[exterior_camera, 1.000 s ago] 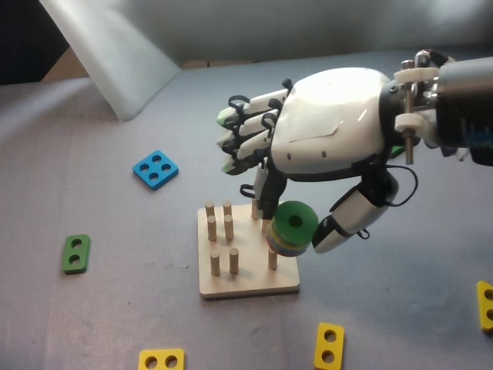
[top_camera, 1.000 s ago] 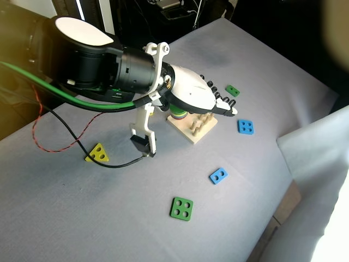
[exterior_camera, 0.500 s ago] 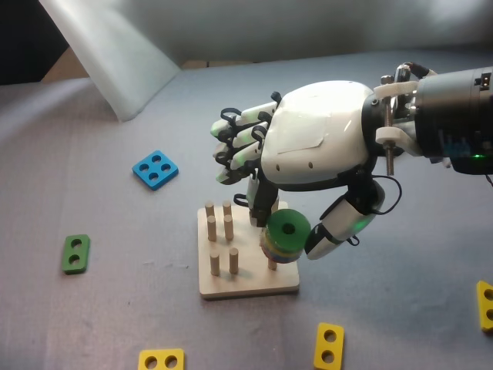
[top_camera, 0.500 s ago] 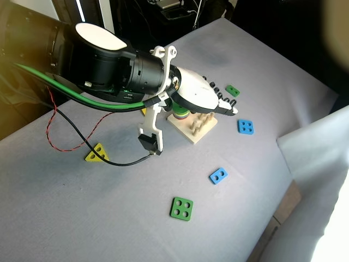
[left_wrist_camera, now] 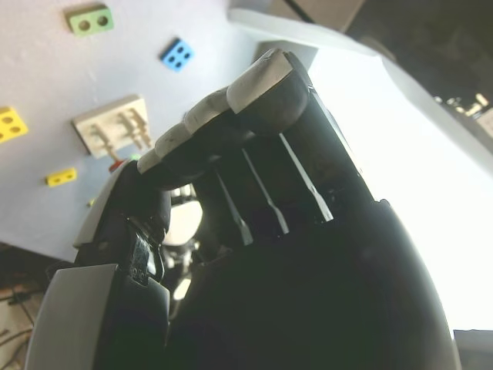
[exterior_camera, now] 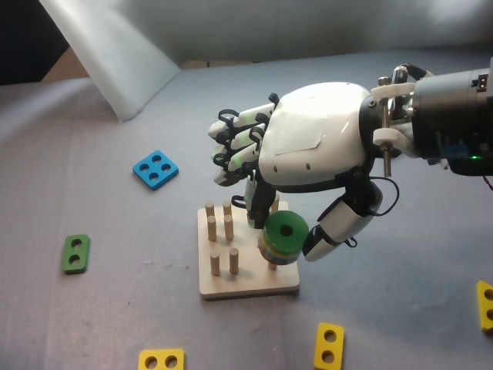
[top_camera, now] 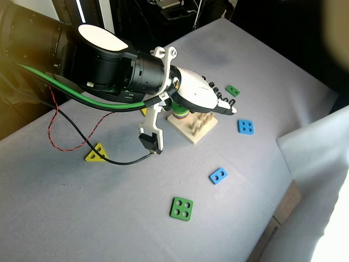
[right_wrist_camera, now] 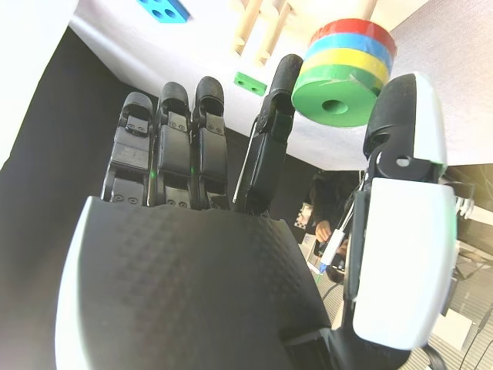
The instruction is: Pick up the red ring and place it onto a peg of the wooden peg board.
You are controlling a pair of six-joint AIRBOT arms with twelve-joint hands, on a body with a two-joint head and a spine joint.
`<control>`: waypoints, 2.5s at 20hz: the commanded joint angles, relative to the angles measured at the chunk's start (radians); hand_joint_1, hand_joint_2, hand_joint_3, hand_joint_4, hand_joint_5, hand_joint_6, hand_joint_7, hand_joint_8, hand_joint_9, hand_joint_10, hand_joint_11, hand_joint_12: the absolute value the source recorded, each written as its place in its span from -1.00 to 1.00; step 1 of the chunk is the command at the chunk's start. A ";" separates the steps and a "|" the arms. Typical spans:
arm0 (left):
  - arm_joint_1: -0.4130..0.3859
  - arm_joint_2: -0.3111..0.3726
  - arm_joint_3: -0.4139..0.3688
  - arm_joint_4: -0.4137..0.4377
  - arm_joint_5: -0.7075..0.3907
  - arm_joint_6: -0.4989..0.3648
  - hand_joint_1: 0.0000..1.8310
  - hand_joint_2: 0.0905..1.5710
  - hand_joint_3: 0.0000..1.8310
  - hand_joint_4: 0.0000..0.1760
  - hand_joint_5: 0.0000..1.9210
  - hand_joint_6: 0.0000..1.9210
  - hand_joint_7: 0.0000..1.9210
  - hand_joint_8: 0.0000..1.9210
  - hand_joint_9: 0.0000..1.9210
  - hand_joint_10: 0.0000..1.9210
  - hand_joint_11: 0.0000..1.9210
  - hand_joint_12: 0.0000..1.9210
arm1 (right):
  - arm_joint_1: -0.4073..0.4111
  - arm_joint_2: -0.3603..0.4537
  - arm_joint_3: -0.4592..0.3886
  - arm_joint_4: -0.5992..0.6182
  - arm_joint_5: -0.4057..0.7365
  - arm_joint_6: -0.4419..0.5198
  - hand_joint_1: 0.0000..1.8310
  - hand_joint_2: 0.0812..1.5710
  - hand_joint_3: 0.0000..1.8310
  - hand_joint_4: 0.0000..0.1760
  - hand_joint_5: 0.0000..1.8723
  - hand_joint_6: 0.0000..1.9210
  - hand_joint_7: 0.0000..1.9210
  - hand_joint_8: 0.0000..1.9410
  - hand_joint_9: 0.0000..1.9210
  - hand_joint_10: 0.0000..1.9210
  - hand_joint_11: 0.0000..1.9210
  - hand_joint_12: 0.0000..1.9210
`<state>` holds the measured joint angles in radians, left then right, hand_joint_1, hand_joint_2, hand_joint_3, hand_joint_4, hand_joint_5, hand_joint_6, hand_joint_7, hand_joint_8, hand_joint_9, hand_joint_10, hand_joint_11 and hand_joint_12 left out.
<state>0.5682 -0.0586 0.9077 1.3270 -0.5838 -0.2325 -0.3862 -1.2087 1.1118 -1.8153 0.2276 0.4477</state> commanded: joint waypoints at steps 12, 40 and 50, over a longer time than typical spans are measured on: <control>-0.008 0.003 0.009 -0.048 -0.002 0.006 -0.46 1.00 -0.95 -1.00 -0.05 1.00 0.08 1.00 0.11 1.00 0.19 1.00 | -0.012 -0.010 -0.010 0.001 -0.011 0.007 0.15 0.31 -1.00 1.00 0.17 -0.19 -0.64 -1.00 -0.78 -0.99 -1.00 -1.00; -0.008 0.001 0.012 -0.047 0.000 0.006 -0.46 1.00 -0.94 -1.00 -0.06 1.00 0.06 1.00 0.09 1.00 0.17 1.00 | -0.031 -0.051 0.038 -0.016 -0.029 0.039 0.16 0.28 -1.00 1.00 0.22 -0.26 -0.58 -1.00 -0.80 -1.00 -1.00 -1.00; -0.008 0.003 0.010 -0.044 0.000 0.010 -0.46 1.00 -0.94 -1.00 -0.04 1.00 0.08 1.00 0.11 1.00 0.19 1.00 | -0.044 -0.087 0.079 -0.016 -0.036 0.059 -0.50 -0.09 -1.00 1.00 -0.90 -1.00 -1.00 -1.00 -1.00 -1.00 -1.00 -1.00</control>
<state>0.5682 -0.0586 0.9119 1.3273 -0.5808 -0.2291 -0.4366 -1.2926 1.1889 -1.8519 0.2016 0.5007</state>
